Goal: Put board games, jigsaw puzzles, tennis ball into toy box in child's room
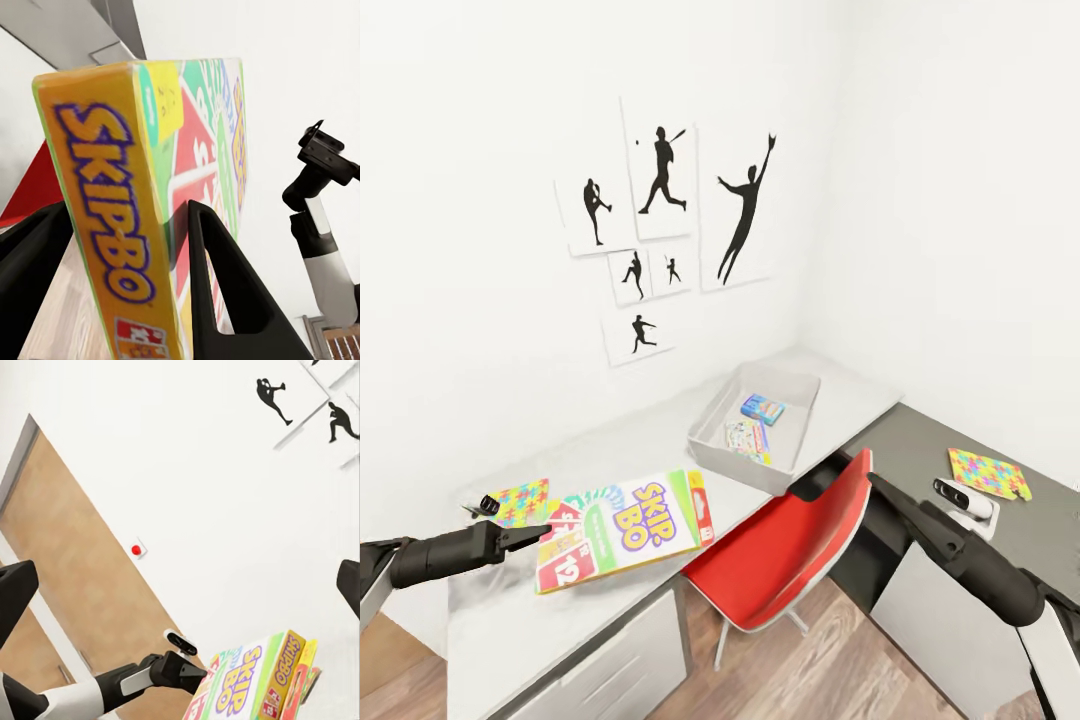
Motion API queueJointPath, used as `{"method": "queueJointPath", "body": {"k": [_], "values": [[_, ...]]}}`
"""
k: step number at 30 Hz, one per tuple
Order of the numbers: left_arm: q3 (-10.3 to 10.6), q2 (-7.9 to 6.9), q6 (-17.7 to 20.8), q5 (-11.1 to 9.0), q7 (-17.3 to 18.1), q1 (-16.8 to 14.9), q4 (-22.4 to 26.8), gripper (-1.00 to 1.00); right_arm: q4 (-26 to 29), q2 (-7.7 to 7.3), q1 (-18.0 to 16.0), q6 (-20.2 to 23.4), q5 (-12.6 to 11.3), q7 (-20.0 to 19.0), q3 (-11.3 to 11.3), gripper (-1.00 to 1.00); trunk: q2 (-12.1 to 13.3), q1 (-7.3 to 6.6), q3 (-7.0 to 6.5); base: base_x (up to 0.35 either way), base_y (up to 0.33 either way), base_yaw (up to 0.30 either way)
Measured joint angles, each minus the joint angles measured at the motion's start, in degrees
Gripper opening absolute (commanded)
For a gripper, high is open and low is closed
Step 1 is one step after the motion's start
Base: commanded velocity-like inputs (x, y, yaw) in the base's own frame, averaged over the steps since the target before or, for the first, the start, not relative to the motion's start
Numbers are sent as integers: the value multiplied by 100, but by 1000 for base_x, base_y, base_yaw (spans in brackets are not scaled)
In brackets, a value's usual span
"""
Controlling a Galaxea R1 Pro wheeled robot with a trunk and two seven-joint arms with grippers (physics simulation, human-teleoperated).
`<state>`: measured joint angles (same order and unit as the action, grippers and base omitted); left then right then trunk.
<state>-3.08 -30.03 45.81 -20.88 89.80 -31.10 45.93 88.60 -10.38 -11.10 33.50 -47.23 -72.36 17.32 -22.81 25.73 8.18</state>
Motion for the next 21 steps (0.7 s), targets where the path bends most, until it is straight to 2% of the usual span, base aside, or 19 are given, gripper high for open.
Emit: {"method": "queueJointPath", "body": {"k": [6, 8, 10, 12, 15, 17, 19, 21], "values": [[-27, -5, 4, -5, 0, 0, 38, -100, -5, -6, 0, 0, -5, 0, 7, 100, 1, 1, -42, 92, -14, -201], [-226, -3, 55, -10, 0, -7, 107, -100, -9, -7, 0, 0, -7, 0, 37, 100, 1, 1, -56, 13, -2, -201], [-596, 1, 423, -9, -1, -28, 159, -100, -47, -7, 0, 3, -7, 0, 162, 100, 1, 2, -70, 6, -1, -201], [-796, 6, 787, -7, -1, -59, 225, -100, -124, -7, 0, 8, -3, -1, 270, 100, 1, 2, -84, 3, 0, -201], [-948, 42, 1152, -21, -2, -293, 529, -100, -234, -8, 0, 14, 7, -12, 410, 100, 1, 2, -105, 1, 0, -201], [-982, 65, 1259, -5, -2, -474, 718, -100, -267, -8, 0, 16, 10, -19, 454, 100, 2, 2, -119, 0, 0, -201], [-996, 127, 1314, -3, -2, -655, 822, -100, -292, -8, 0, 17, 11, -22, 477, 100, 1, 2, -132, 0, 0, -201], [-999, 357, 1346, 5, -2, -886, 881, -100, -312, -8, 0, 17, 15, -24, 491, 100, 1, 2, -146, 0, 0, -199]]}}
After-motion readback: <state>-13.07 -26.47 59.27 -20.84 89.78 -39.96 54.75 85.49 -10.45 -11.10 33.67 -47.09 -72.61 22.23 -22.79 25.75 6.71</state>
